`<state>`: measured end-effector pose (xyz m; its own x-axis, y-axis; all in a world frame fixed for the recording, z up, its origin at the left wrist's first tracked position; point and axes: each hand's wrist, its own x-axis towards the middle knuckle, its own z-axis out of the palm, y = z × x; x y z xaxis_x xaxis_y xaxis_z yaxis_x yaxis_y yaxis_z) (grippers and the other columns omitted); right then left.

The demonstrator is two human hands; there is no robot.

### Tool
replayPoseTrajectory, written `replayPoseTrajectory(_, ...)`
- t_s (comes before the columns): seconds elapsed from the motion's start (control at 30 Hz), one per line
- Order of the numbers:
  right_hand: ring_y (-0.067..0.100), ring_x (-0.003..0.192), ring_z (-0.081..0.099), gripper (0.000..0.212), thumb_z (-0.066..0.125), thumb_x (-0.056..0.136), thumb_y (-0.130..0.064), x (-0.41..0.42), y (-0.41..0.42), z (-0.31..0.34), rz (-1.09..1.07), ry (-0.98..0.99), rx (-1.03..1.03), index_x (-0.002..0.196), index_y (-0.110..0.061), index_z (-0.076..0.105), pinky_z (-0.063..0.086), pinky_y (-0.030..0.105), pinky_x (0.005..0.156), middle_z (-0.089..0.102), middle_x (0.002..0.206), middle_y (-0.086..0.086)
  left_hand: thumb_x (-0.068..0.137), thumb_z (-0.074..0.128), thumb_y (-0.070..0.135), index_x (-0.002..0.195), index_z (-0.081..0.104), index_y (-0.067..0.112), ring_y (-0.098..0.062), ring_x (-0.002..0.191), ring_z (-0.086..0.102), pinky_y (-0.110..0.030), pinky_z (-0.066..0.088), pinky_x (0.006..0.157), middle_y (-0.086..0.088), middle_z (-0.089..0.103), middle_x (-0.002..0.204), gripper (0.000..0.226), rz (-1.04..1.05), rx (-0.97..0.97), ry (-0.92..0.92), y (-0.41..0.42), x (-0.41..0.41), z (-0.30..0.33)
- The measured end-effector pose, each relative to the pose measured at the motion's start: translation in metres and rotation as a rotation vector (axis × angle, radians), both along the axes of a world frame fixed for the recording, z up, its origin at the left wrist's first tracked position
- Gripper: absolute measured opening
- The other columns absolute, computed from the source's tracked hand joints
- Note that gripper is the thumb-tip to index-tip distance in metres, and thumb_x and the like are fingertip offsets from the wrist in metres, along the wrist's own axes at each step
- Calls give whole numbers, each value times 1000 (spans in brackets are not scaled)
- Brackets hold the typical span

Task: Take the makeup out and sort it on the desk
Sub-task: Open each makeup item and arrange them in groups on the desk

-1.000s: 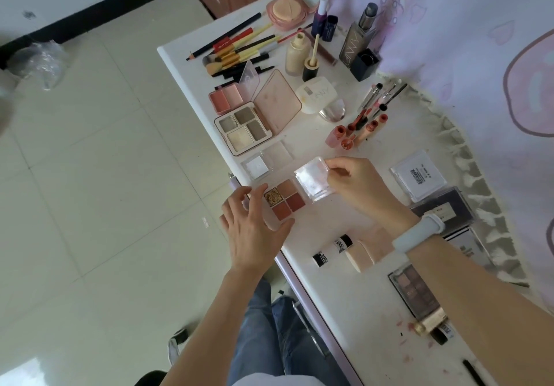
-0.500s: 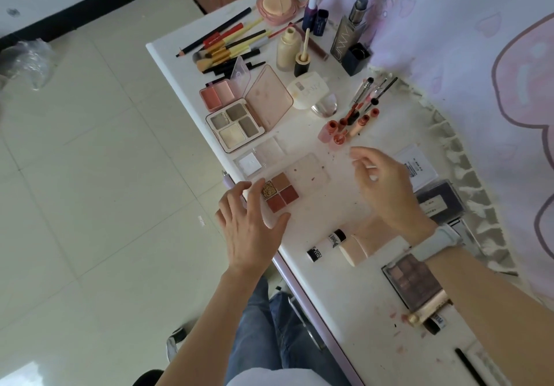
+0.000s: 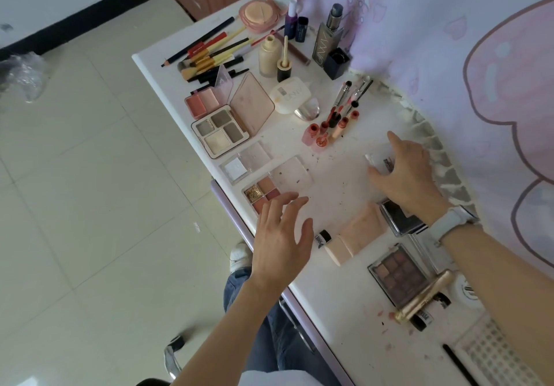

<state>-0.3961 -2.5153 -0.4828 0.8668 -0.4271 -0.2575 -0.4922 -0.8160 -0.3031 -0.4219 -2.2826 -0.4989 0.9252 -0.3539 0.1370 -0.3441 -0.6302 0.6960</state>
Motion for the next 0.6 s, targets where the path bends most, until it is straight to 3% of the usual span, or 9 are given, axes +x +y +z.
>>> replayPoseTrajectory(0.07,30,116,35,76,63,81,-28,-5,8,10,23,-201,90,143,-12,22,32,48,101,41,124,17,86,57,6,111,61,5,-17,99,58,-21,47,83,-7,63,106,26,31,-122,128,-5,4,7)
replayPoseTrajectory(0.13,25,111,34,81,66,79,-24,-15,22,23,122,-357,199,144,-10,20,34,44,98,40,118,14,90,53,8,110,61,14,-7,93,60,-14,47,78,0,65,102,22,82,-292,382,-12,8,16)
replayPoseTrajectory(0.27,17,111,30,95,73,74,-31,-36,53,32,269,-347,280,145,-12,13,36,38,94,38,121,12,94,48,30,102,63,24,-11,86,67,-25,54,80,4,70,92,18,87,-657,989,-28,19,28)
replayPoseTrajectory(0.4,17,111,30,91,74,75,-26,-44,68,33,321,-312,293,144,-9,18,35,36,96,41,125,14,94,52,21,109,62,15,-13,81,67,-29,56,76,-4,68,92,19,84,-705,975,-33,18,29)
replayPoseTrajectory(0.47,16,110,36,82,71,78,-18,-47,69,33,308,-330,396,142,-10,21,36,21,94,40,124,10,95,48,14,112,59,9,-19,88,66,-30,56,77,-11,65,100,21,120,-746,990,-27,20,26)
replayPoseTrajectory(0.53,8,103,45,63,64,83,-12,-51,68,35,230,-334,495,138,-9,32,39,4,82,42,119,5,96,45,13,108,60,12,-19,89,64,-31,56,77,-8,65,96,19,108,-833,1040,-16,21,22)
replayPoseTrajectory(0.6,12,97,55,37,59,87,-9,-53,67,36,179,-325,501,122,-4,50,45,5,70,53,111,7,96,45,15,106,61,14,-18,89,63,-32,54,78,-5,65,92,19,85,-920,1095,-7,21,20)
